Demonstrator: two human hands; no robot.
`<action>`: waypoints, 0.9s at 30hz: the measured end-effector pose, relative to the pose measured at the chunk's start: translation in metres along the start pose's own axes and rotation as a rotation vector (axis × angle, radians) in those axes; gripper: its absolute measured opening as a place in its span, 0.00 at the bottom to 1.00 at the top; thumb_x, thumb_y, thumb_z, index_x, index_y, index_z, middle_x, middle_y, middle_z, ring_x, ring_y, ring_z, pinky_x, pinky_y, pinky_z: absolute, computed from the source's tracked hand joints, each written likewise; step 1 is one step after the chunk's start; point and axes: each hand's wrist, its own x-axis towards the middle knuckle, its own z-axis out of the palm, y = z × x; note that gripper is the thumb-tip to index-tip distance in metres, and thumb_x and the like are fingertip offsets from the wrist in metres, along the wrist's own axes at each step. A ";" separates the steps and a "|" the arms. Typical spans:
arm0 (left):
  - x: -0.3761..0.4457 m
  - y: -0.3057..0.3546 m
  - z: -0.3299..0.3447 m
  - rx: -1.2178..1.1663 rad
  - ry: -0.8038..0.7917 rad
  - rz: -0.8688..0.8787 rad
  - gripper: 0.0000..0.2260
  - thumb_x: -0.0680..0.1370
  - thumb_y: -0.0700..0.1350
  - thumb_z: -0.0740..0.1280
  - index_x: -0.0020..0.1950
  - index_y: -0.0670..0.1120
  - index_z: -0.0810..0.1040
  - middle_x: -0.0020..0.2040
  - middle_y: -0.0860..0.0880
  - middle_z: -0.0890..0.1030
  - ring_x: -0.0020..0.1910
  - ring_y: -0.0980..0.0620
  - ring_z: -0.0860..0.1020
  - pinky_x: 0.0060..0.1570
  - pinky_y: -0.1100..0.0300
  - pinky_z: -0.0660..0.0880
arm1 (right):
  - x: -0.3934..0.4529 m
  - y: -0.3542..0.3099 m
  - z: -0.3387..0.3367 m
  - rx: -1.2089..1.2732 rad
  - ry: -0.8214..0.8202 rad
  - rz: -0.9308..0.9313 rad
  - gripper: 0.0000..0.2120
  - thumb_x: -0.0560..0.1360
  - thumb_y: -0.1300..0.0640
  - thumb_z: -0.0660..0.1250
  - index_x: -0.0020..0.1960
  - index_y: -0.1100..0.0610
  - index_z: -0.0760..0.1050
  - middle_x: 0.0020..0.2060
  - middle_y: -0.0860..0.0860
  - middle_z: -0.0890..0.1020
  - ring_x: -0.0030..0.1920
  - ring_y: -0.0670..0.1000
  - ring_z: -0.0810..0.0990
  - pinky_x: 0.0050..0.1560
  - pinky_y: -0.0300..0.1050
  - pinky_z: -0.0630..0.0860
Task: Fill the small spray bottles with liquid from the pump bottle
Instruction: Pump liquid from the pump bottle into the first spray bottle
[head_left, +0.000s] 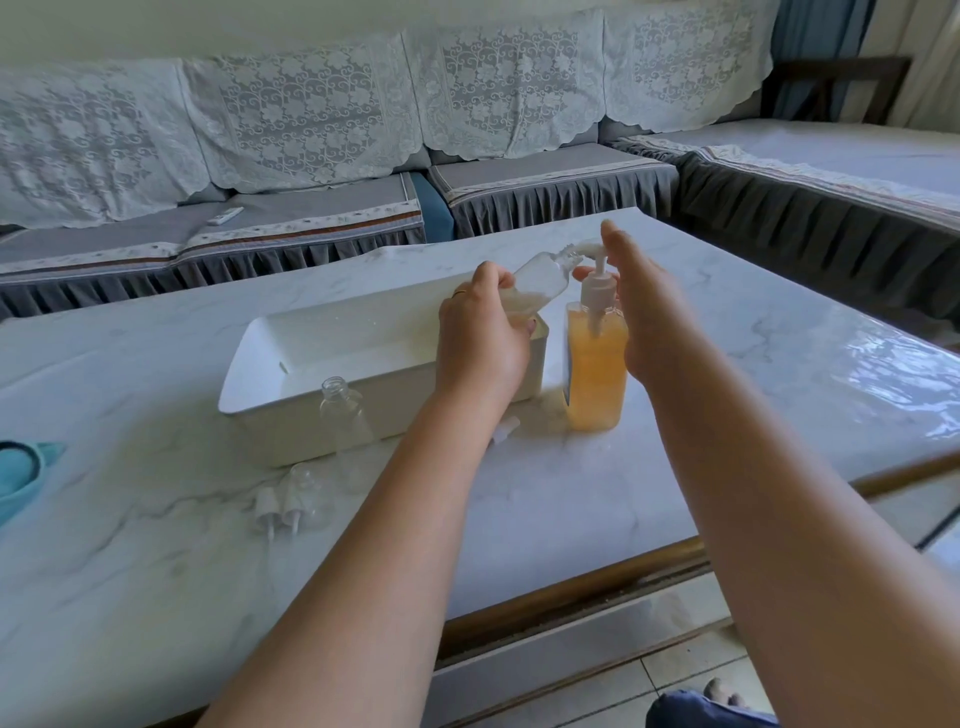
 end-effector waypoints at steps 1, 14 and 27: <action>0.000 0.000 0.000 -0.002 -0.001 -0.003 0.15 0.74 0.42 0.71 0.59 0.48 0.71 0.57 0.48 0.78 0.57 0.45 0.74 0.52 0.54 0.74 | 0.000 -0.001 0.001 -0.011 0.007 0.000 0.17 0.78 0.40 0.63 0.56 0.51 0.78 0.50 0.49 0.85 0.42 0.45 0.77 0.39 0.42 0.69; -0.004 -0.003 0.002 0.036 -0.022 -0.005 0.16 0.74 0.41 0.71 0.59 0.48 0.72 0.58 0.47 0.78 0.58 0.45 0.74 0.51 0.56 0.72 | -0.003 0.004 -0.003 0.062 0.076 -0.021 0.17 0.79 0.52 0.66 0.66 0.55 0.73 0.47 0.46 0.78 0.42 0.41 0.74 0.37 0.37 0.66; -0.001 0.001 0.000 0.007 0.003 0.010 0.16 0.74 0.42 0.71 0.59 0.48 0.71 0.58 0.49 0.78 0.58 0.46 0.74 0.52 0.56 0.73 | 0.003 0.003 -0.003 -0.005 0.039 0.057 0.24 0.73 0.36 0.67 0.60 0.52 0.76 0.55 0.53 0.82 0.56 0.50 0.77 0.51 0.48 0.68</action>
